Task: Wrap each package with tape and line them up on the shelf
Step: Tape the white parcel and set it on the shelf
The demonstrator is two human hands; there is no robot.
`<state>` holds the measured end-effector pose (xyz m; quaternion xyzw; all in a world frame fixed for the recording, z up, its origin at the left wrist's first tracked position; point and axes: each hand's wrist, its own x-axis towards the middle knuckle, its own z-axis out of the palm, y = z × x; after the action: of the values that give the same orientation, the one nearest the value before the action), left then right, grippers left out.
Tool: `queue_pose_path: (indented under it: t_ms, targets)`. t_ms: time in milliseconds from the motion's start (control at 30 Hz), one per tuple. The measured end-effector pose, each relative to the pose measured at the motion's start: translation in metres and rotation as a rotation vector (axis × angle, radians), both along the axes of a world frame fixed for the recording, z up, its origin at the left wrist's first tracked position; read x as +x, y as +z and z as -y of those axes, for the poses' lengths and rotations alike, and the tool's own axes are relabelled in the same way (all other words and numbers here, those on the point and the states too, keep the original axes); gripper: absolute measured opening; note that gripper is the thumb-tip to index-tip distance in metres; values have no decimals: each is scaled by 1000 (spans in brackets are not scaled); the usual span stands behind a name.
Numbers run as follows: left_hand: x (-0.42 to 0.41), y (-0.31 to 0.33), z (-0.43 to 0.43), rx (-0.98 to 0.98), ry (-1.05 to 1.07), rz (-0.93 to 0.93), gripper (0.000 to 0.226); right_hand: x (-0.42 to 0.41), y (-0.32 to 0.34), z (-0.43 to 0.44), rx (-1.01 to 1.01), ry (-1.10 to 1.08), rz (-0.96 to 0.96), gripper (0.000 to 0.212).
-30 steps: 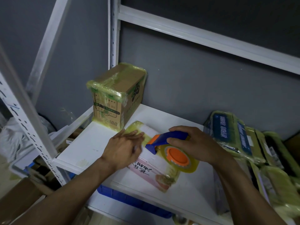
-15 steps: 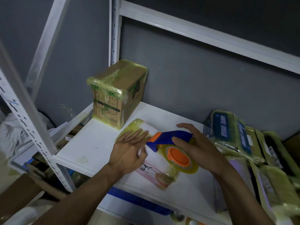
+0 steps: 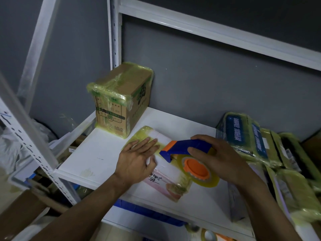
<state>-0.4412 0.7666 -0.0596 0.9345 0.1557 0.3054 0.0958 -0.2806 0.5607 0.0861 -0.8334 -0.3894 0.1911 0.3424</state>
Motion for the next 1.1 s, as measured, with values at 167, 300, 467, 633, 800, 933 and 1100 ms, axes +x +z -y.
queue_pose_path:
  t_ms: [167,300,467,633,800,933,1100]
  targets:
    - [8,0,-3,-10,-40,42,41,1,-2,9,-21,-35,38,37]
    - [16,2,-13,0,-87,20,42,6,-9,8,-19,-74,-1,29]
    - [29,11,-30,13,-138,-117,50,8,-11,-6,39,-116,-69,41]
    - [41,22,-43,42,-186,-247,60,7,-20,-18,51,-167,-46,68]
    - [44,15,-36,35,-207,-234,62,7,-19,-14,32,-142,-104,63]
    - [46,14,-33,0,-170,-159,57,4,-19,-9,92,-139,-114,59]
    - [52,17,-33,-2,-189,-104,57,3,-14,0,72,-117,-109,50]
